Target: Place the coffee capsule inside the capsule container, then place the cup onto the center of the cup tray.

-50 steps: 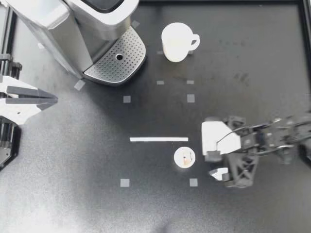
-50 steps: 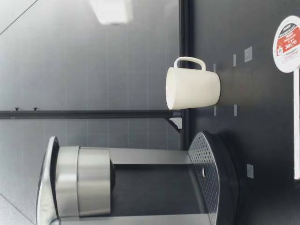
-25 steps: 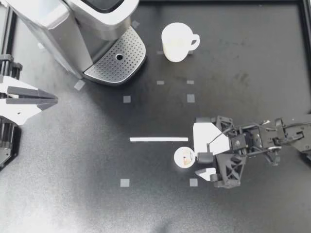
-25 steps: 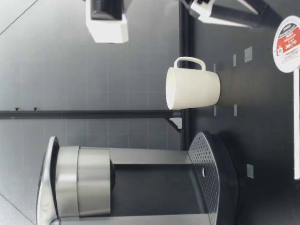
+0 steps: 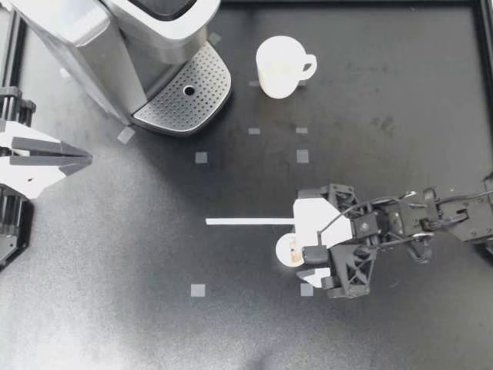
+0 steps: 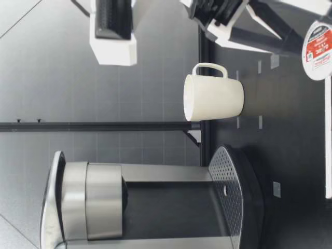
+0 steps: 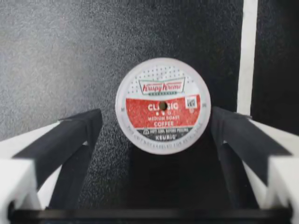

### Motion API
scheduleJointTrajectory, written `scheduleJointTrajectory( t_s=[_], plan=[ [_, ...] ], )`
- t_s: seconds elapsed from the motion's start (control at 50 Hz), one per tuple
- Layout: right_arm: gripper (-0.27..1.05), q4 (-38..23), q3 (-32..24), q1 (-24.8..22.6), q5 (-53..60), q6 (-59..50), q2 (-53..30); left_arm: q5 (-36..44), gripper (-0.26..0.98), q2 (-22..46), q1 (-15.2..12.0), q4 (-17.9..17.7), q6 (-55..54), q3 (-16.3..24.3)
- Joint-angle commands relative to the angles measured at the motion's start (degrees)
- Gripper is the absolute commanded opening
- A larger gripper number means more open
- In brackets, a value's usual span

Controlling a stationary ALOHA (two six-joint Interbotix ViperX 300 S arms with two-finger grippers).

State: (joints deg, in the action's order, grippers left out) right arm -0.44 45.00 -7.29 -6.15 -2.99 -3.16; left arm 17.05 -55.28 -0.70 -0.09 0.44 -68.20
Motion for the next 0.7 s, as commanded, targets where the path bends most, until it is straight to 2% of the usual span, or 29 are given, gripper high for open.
scheduleJointTrajectory(
  t_s=[0.0, 0.12, 0.34, 0.58, 0.68],
  plan=[
    [0.95, -0.1, -1.3, 0.7, 0.6, 0.3, 0.5, 0.4, 0.14, 0.3, -0.2, 0.2, 0.1, 0.7],
    [0.92, -0.1, -1.7, 1.3, 0.6, 0.4, 0.5, 0.4, 0.14, 0.3, -0.2, 0.2, 0.0, 0.6],
    [0.77, -0.1, -1.8, 1.8, 0.6, 0.6, 0.7, 0.4, 0.14, 0.3, -0.2, 0.2, 0.0, 0.4],
    [0.75, -0.1, -1.8, 1.7, 0.8, 0.6, 0.7, 0.4, 0.14, 0.3, -0.2, 0.2, 0.1, 0.0],
    [0.70, -0.1, -1.9, 1.7, 0.8, 0.7, 0.7, 0.3, 0.14, 0.3, -0.2, 0.2, 0.2, 0.1]
  ],
)
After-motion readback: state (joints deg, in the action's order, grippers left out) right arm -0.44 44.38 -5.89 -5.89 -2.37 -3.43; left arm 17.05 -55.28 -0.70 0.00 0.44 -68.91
